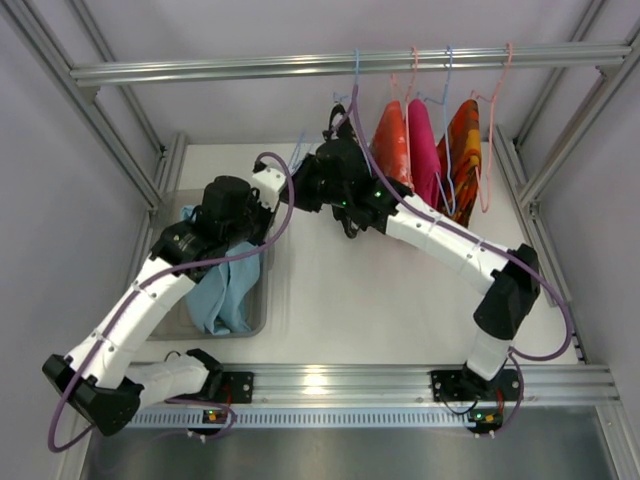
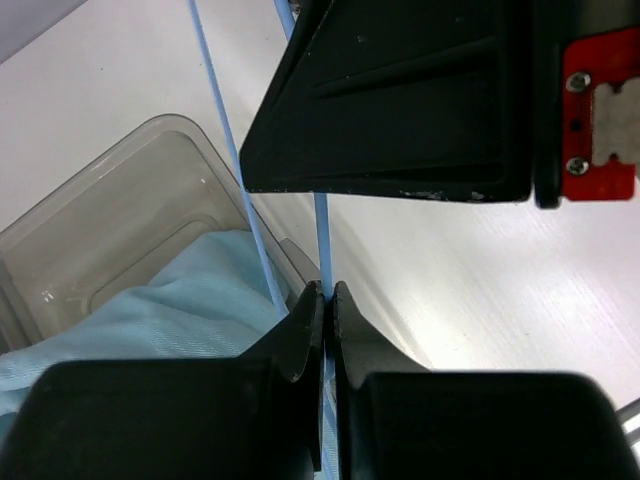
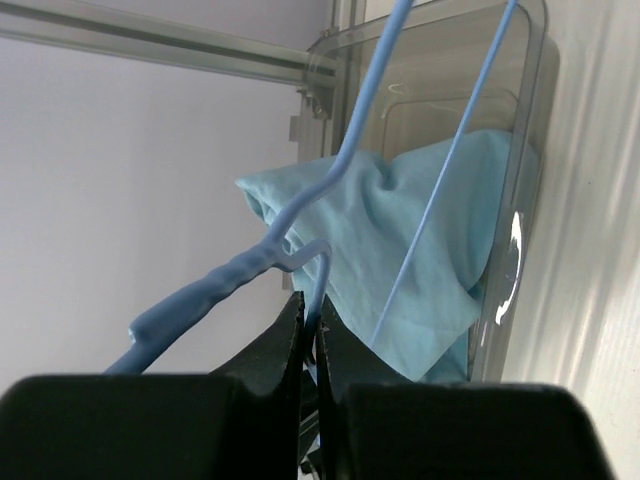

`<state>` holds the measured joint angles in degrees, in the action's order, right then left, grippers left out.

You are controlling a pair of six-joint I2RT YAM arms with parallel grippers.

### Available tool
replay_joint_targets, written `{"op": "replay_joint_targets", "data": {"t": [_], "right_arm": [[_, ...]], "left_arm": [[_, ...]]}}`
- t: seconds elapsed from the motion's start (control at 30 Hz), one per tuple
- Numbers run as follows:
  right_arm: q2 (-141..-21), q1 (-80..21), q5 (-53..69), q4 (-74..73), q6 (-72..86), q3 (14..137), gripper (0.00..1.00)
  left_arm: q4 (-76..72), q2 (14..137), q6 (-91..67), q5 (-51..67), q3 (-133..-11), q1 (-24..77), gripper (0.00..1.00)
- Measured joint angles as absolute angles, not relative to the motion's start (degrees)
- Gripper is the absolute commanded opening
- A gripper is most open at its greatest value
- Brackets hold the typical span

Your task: Remove the trousers from the hanger

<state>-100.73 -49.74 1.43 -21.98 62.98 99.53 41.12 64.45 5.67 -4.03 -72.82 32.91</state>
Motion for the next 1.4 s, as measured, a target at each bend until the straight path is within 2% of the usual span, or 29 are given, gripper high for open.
{"op": "replay_joint_targets", "data": {"t": [0.03, 0.07, 0.13, 0.17, 0.47, 0.67, 1.1, 1.4], "right_arm": [[-100.5, -49.8, 1.6, -21.9, 63.1, 99.5, 0.16], [-100.2, -49.8, 1.8, -21.8, 62.9, 99.4, 0.44], [-99.4, -49.9, 2.1, -21.8, 62.0, 99.3, 0.73], [-99.0, -49.8, 2.5, -21.7, 61.3, 99.2, 0.99], [-92.5, -49.6, 3.6, -18.9, 54.2, 96.3, 1.0], [-83.9, -49.6, 4.8, -16.3, 46.2, 89.2, 0.99], [-63.6, -49.5, 6.5, -12.9, 22.1, 82.1, 1.0], [-59.9, -48.8, 4.1, -13.3, 10.7, 82.1, 1.0]], "left_arm": [[41.1, 63.9, 5.3, -4.1, -72.8, 32.9, 0.0], [41.0, 63.5, 5.0, -4.1, -72.7, 33.0, 0.0], [41.2, 62.3, 4.3, -4.3, -72.6, 32.8, 0.0], [41.2, 61.6, 3.7, -4.4, -72.5, 32.4, 0.0], [40.9, 52.9, -2.6, 1.0, -69.9, 28.5, 0.0], [39.7, 53.7, -6.0, 4.7, -70.0, 26.2, 0.0], [35.0, 68.2, -12.1, 5.3, -84.2, 26.2, 0.0], [33.0, 78.0, -13.6, 2.3, -95.7, 26.2, 0.0]]}}
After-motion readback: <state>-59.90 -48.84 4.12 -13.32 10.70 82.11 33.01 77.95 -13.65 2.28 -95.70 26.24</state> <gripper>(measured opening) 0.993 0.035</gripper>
